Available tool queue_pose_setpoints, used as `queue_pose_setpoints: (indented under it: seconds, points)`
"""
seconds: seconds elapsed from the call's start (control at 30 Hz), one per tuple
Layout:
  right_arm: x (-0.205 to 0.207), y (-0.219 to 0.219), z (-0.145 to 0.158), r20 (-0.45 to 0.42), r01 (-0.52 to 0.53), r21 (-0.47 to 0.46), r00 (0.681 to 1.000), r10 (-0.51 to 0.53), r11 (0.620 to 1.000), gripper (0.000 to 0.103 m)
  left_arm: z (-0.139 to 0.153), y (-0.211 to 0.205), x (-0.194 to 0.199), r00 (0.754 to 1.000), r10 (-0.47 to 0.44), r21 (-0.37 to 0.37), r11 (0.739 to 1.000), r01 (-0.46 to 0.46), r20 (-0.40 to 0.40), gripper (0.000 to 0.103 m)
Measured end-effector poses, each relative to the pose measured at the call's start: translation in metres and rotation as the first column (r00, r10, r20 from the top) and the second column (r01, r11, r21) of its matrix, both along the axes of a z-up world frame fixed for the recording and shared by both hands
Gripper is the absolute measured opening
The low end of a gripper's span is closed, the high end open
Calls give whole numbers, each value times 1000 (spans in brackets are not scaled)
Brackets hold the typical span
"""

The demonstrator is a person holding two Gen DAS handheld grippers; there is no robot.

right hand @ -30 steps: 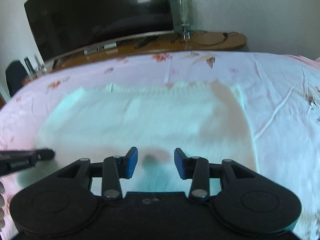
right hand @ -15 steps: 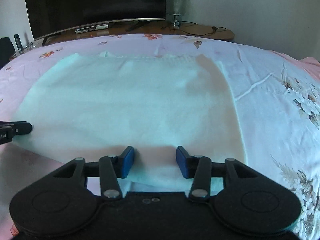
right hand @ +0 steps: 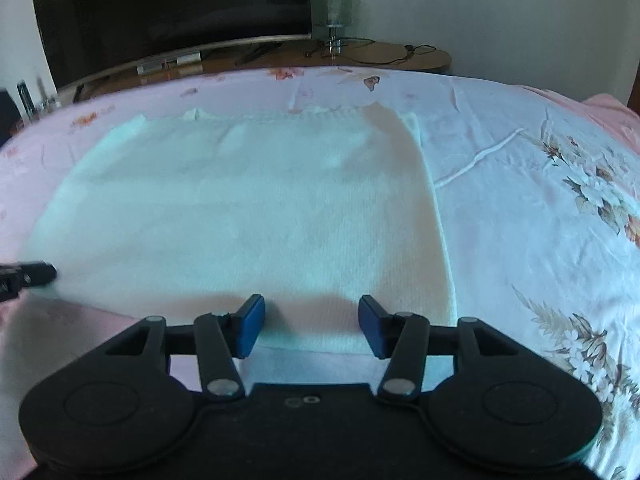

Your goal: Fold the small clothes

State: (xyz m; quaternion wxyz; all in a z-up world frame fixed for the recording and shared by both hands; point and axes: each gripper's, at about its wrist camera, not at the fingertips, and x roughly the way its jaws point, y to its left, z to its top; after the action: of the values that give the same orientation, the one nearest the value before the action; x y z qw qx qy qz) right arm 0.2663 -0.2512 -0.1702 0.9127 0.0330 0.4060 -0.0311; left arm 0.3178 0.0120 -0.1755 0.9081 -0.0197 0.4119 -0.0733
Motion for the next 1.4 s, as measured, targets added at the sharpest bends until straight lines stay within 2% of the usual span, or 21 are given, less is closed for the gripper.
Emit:
queue_pose_setpoints:
  seconds: [0.33, 0.7, 0.97, 1.13, 1.27, 1.33, 1.4]
  points:
    - [22, 14, 18, 65, -69, 39, 996, 66, 997, 52, 17, -21, 28, 1000, 1, -1, 1000, -1, 22, 4]
    - [68, 26, 23, 92, -124, 25, 988, 121, 992, 50, 16, -39, 68, 999, 10, 6, 1000, -10, 32, 4]
    - [104, 29, 22, 102, -141, 32, 985, 137, 989, 43, 10, -40, 101, 998, 38, 25, 999, -39, 41, 4]
    - [121, 36, 15, 99, -153, 19, 984, 150, 988, 42, -7, -33, 121, 997, 71, 45, 996, -72, 27, 4]
    - [129, 39, 1, 73, -149, 11, 986, 148, 989, 42, -13, -32, 125, 998, 55, 53, 997, -58, 44, 4]
    - [133, 42, -13, 28, -152, -40, 988, 153, 988, 41, -14, -29, 126, 997, 57, 38, 998, -58, 43, 4]
    - [131, 45, -19, 51, -177, -83, 982, 181, 981, 42, -14, -25, 127, 998, 54, 26, 998, -55, 40, 4]
